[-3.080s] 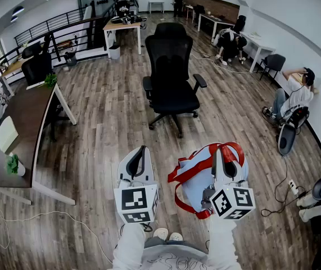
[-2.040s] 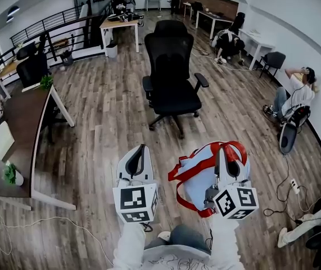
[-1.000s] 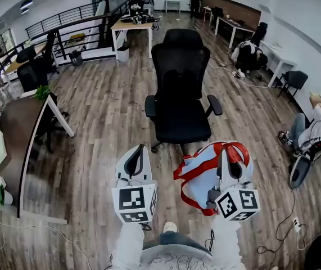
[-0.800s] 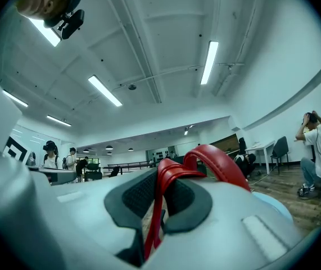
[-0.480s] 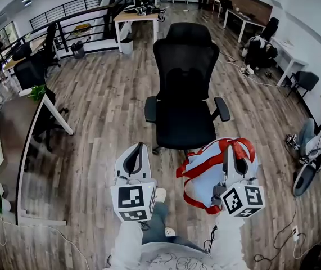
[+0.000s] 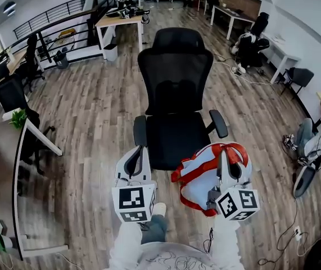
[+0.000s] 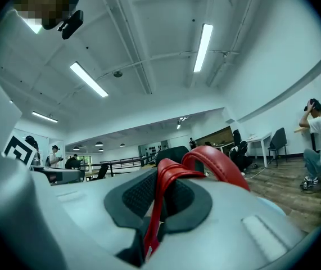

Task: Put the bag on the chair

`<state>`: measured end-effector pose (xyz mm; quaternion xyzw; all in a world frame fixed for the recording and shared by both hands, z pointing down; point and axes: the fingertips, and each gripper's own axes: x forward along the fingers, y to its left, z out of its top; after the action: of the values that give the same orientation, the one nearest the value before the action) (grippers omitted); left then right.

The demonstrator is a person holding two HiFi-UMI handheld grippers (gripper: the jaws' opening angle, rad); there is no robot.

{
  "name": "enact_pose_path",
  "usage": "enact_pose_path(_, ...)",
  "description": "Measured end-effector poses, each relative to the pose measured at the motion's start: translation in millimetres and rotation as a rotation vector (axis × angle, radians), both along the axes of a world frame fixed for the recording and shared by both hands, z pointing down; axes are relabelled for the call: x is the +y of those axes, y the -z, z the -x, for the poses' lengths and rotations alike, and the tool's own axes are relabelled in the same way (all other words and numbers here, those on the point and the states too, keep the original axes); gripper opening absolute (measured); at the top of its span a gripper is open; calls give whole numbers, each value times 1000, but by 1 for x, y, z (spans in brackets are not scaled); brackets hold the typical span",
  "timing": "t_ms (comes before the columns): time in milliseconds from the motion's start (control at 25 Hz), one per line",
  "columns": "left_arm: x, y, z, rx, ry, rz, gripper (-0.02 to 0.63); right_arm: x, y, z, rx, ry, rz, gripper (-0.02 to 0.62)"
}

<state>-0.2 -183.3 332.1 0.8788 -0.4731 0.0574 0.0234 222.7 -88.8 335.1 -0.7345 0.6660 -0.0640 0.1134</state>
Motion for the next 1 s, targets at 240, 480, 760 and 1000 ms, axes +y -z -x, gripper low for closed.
enact_pose_path(240,-93,4,-16,-7,-32,1,6,-81,4,-19,1,-35,-12,29)
enact_pose_path(480,-158,-3,-34,-12,-45,15,6,-146,7,-44,40,-52,-6,31)
enact_pose_path(760,-209,-20,-46,-17,-30,48,6,-208,-10,-54,50,-17,47,31)
enact_pose_path(1000,-247,-49,-62,-41,5,93,6,-254,-44,-67,26,31,105,29)
